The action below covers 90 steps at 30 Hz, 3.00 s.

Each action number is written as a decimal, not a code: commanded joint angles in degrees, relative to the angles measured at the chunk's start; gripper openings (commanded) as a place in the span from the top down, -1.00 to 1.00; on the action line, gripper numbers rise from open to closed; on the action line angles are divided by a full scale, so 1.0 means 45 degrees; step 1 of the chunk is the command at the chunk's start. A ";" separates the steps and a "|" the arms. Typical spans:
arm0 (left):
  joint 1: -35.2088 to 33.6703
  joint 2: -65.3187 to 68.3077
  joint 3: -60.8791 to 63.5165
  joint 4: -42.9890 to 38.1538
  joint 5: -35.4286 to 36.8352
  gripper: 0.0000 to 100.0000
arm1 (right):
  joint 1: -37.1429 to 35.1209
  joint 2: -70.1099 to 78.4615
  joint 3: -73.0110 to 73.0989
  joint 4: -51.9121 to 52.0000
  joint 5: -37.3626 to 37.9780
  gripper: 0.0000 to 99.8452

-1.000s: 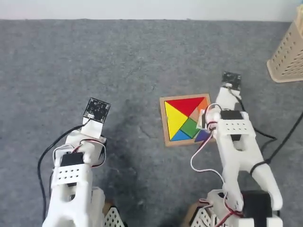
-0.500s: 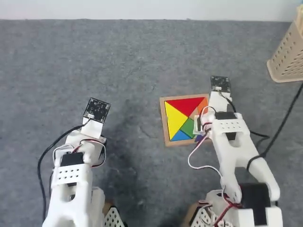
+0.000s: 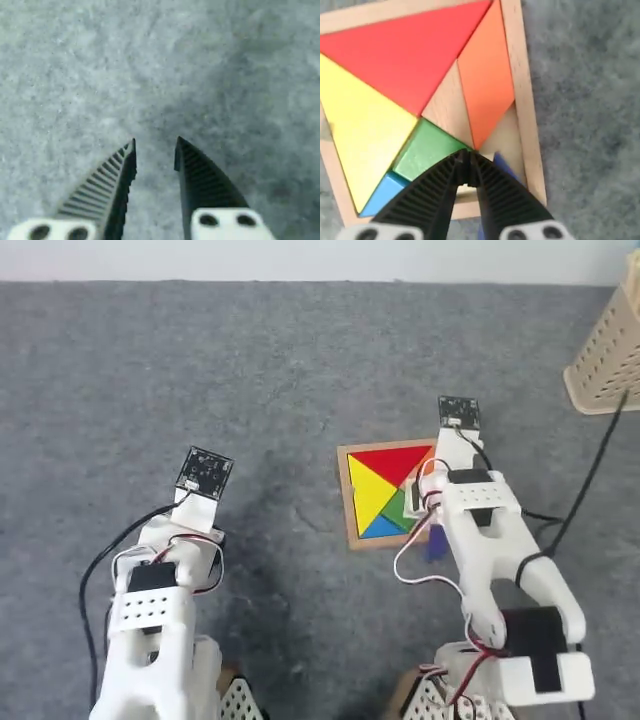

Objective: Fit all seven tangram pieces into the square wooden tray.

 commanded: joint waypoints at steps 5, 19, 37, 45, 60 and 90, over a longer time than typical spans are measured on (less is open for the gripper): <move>0.0059 -0.0313 -0.0029 -0.0215 0.0098 0.75 | 0.0244 0.0205 -0.0430 -0.0303 0.0117 0.99; 0.0059 -0.0293 -0.0029 -0.0215 0.0098 0.75 | 0.1358 -0.5753 0.0645 0.2921 0.3341 0.99; 0.0059 -0.0274 -0.0029 -0.0234 0.0098 0.75 | 0.1338 -0.2198 0.1934 0.2198 0.5490 0.98; 0.0059 -0.0274 -0.0029 -0.0234 0.0098 0.75 | 0.1416 -0.1006 0.0547 0.2413 0.5216 0.99; 0.0059 -0.0274 -0.0029 -0.0234 0.0098 0.75 | 0.1319 -0.0869 -0.1328 0.2432 0.4259 0.99; 0.0059 -0.0254 -0.0029 -0.0234 0.0098 0.75 | 0.1553 0.1065 -0.2168 -0.0713 0.2540 0.98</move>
